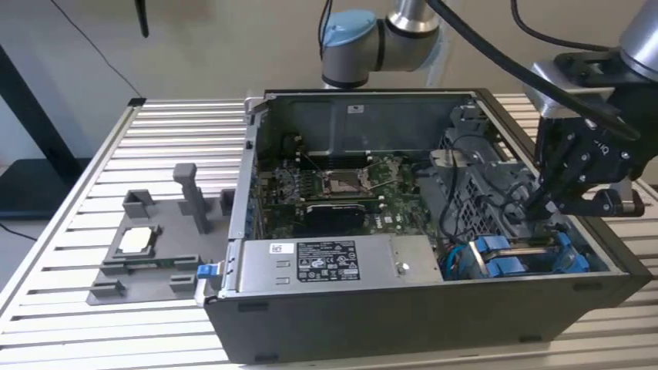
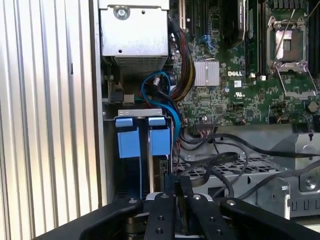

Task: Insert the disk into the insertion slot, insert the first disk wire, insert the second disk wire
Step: 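Insert the second disk wire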

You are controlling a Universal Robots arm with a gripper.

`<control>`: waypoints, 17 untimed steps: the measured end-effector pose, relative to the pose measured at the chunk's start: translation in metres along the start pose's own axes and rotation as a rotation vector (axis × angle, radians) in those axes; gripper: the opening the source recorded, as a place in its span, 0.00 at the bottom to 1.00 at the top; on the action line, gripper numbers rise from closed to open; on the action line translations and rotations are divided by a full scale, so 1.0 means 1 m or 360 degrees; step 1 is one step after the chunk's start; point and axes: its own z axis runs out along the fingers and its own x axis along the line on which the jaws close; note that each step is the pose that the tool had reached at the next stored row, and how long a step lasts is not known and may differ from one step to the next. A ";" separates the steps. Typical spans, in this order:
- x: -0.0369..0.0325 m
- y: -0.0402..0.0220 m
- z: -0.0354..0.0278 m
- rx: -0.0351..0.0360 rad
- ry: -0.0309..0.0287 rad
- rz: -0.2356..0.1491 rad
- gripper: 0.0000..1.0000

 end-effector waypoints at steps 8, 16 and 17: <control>0.0013 0.0146 0.0042 0.0158 -0.00067 -0.0019 0.16; 0.0017 0.0159 0.0066 0.0164 -0.00036 -0.0020 0.16; 0.0020 0.0169 0.0082 0.0166 -0.00039 -0.0020 0.16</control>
